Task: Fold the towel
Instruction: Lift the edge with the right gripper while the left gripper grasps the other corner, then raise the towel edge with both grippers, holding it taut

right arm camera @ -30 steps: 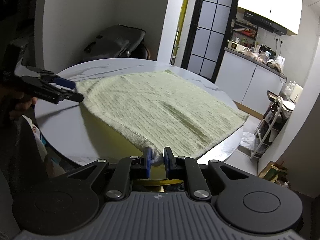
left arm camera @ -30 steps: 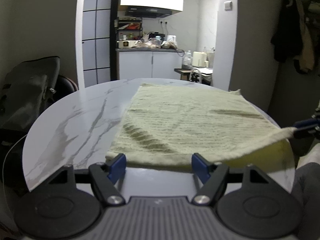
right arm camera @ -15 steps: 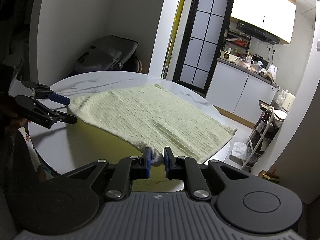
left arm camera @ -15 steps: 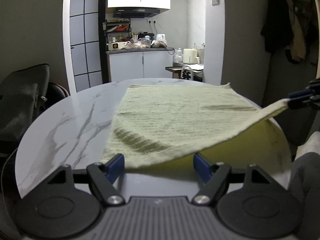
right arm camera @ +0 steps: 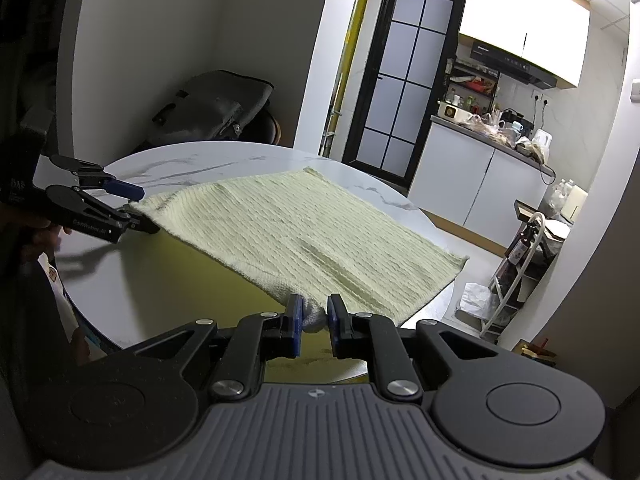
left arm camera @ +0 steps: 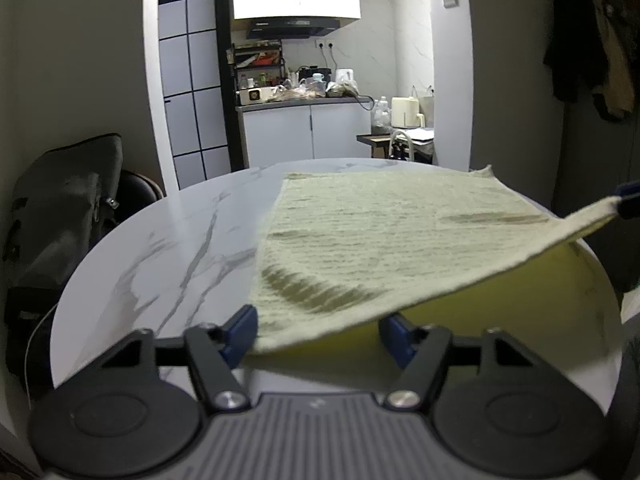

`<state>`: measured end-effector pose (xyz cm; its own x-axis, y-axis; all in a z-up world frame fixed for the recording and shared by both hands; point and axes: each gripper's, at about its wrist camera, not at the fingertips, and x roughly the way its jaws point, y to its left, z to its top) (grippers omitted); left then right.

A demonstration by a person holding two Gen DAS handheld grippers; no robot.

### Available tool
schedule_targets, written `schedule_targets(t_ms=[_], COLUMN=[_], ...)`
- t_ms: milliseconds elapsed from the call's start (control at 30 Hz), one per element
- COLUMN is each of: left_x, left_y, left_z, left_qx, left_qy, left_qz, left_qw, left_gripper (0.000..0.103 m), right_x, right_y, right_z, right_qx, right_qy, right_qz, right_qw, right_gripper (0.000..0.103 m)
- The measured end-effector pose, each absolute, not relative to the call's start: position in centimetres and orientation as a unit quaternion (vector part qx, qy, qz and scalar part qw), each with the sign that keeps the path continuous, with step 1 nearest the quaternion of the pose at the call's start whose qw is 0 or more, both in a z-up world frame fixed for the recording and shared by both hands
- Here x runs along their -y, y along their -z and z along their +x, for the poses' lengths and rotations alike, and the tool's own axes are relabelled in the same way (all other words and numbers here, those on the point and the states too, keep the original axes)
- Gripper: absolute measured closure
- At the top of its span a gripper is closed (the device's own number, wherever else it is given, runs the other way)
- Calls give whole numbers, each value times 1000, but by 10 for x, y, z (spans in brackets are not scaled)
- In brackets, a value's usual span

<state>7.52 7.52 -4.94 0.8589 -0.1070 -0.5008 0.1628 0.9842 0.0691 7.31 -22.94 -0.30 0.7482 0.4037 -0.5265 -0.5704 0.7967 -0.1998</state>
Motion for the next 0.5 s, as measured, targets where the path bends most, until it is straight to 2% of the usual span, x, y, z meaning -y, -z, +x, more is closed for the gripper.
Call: schedule_targets(t_ms=[67,100,167,267,367,500], left_x=[-78,-79,-80,-84,-88,-93], left_y=[49,48,48,46,45,42], left_z=[76,76,76,73,71,67], left_qx=[-257,-258,-259,-260,-260,-261], left_qy=[65,63,63,63,63,64], left_qz=[52,50,45,38,30,21], left_qw=[963,963,963,963,963,963], left_gripper=[59,61,76,88,96,100], right_x=[231,232,232,233,232,230], right_y=[3,2,1,1,0,1], right_z=[73,73,72,71,68,65], right_qx=[-236,-237,-238,-239,-240,-241], right_qy=[-263,-261,-259,-259,-262,-266], right_qz=[-177,-176,-175,-177,-179,-178], right_qw=[918,919,919,919,918,916], right_gripper=[88,88,88,88,88,88])
